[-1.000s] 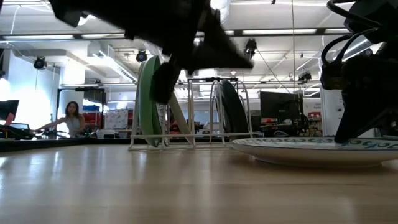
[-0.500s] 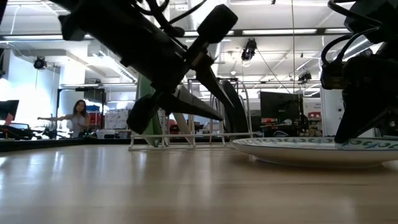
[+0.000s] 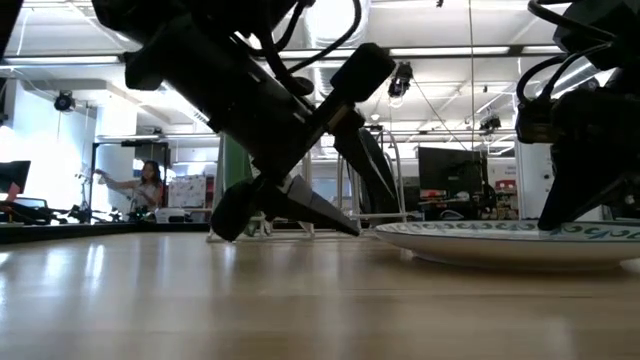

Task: Sort dishes
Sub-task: Put the white plate in the dish rack

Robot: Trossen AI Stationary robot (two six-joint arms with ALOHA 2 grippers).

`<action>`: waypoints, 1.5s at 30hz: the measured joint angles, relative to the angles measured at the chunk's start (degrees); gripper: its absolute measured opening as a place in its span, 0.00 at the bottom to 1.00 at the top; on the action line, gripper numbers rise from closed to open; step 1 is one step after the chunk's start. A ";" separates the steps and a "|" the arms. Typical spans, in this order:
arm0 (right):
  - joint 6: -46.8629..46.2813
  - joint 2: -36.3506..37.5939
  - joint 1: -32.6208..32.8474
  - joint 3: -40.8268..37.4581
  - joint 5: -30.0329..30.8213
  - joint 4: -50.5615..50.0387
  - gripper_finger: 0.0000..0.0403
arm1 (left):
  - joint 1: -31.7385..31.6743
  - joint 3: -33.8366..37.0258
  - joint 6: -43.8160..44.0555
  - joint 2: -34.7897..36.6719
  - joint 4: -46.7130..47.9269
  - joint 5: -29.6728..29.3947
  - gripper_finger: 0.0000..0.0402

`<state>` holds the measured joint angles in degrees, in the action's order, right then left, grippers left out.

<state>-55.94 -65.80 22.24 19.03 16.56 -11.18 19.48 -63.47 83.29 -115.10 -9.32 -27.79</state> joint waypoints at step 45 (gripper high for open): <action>-4.48 0.13 0.04 -3.26 4.83 2.27 0.00 | 0.35 -7.03 3.80 -8.58 -2.74 4.46 0.48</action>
<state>-60.42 -65.67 22.28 15.77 21.39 -8.91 19.84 -70.50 87.08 -123.68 -12.06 -23.34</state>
